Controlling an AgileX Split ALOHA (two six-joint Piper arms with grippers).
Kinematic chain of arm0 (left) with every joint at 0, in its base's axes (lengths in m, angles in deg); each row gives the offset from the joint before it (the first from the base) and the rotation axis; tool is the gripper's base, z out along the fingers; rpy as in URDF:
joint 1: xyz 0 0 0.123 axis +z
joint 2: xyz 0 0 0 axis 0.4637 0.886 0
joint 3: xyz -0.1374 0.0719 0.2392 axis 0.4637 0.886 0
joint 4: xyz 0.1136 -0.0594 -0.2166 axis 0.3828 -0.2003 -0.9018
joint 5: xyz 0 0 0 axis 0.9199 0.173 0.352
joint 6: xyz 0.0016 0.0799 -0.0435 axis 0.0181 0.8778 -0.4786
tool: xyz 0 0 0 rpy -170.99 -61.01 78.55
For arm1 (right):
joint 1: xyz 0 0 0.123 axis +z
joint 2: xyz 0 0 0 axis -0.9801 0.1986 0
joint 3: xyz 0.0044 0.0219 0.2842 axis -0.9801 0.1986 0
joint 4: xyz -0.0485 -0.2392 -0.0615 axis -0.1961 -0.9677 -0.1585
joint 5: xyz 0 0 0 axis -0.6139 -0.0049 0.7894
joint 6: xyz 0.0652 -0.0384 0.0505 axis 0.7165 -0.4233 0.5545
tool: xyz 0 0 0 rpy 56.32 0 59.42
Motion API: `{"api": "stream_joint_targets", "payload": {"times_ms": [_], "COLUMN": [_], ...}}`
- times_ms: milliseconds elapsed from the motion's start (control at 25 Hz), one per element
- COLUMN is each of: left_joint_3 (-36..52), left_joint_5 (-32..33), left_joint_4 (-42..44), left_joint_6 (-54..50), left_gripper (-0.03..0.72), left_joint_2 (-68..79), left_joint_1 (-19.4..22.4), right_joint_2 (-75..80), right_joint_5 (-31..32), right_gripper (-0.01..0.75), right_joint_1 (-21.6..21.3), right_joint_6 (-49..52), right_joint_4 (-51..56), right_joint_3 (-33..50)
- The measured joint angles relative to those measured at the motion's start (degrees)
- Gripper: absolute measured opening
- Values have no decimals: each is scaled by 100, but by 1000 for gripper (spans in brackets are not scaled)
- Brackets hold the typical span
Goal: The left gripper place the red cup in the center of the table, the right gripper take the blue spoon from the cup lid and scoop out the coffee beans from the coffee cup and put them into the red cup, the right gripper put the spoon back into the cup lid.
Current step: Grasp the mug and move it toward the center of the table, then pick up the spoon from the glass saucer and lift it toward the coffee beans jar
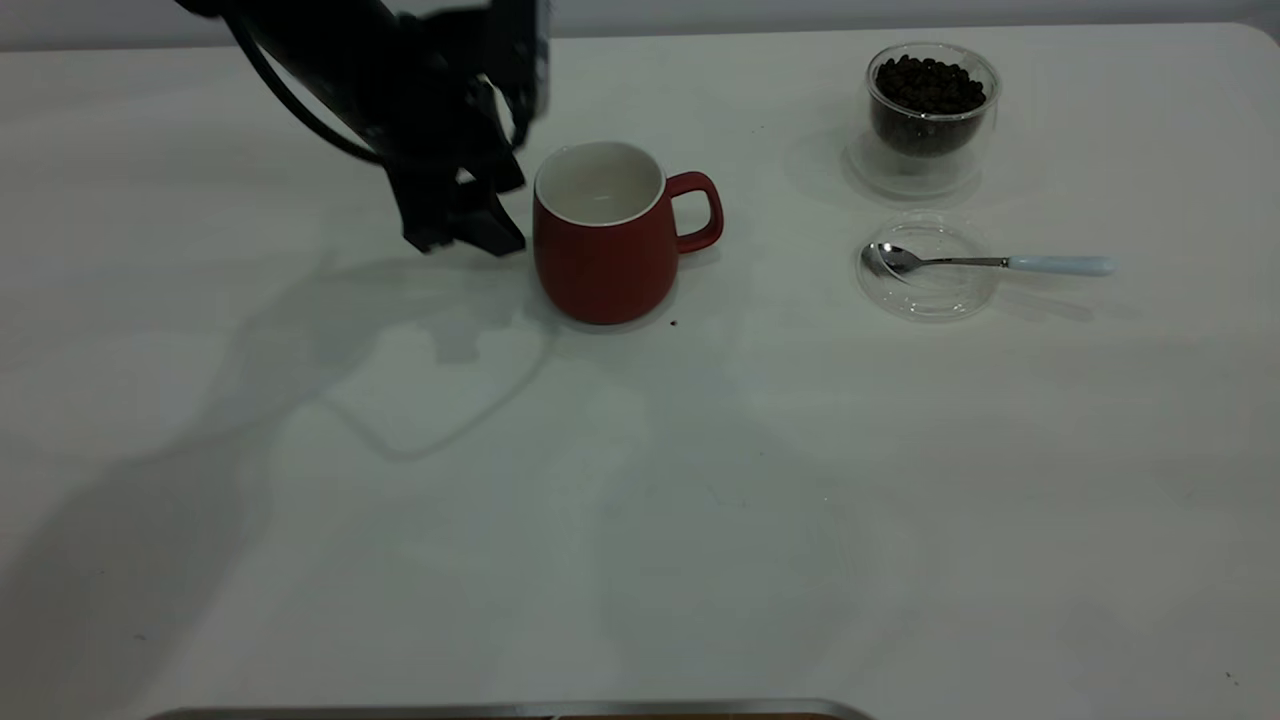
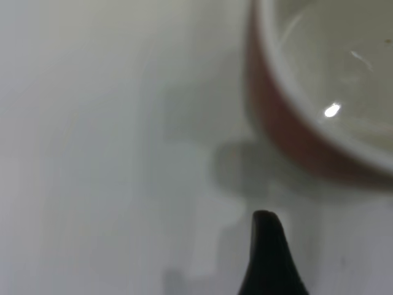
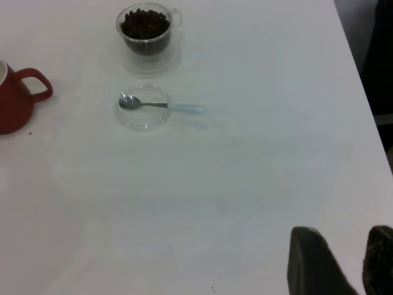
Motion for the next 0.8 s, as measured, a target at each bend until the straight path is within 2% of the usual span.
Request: {"api": "stream_joint_targets", "payload": {"times_ms": [120, 280, 560, 680, 800], "left_joint_3": [0, 0, 12, 13, 40], "left_joint_5": [174, 534, 1916, 2491, 2939], "left_joint_4": [124, 963, 2219, 2603, 2954], "left_joint_6": [-479, -1538, -4730, -6213, -7138], "left_gripper": [561, 561, 561, 561, 561], "left_joint_2": [-174, -631, -1772, -2370, -3068], "left_joint_1": [246, 600, 1172, 1281, 1293], "right_joint_2": [0, 0, 0, 0, 0], "right_joint_5": [0, 0, 0, 0, 0], "right_gripper": [241, 241, 241, 241, 241], "right_joint_1": [0, 0, 0, 0, 0], "right_joint_6": [4, 4, 4, 4, 4], "right_joint_4": [0, 0, 0, 0, 0], "right_joint_3": [0, 0, 0, 0, 0]}}
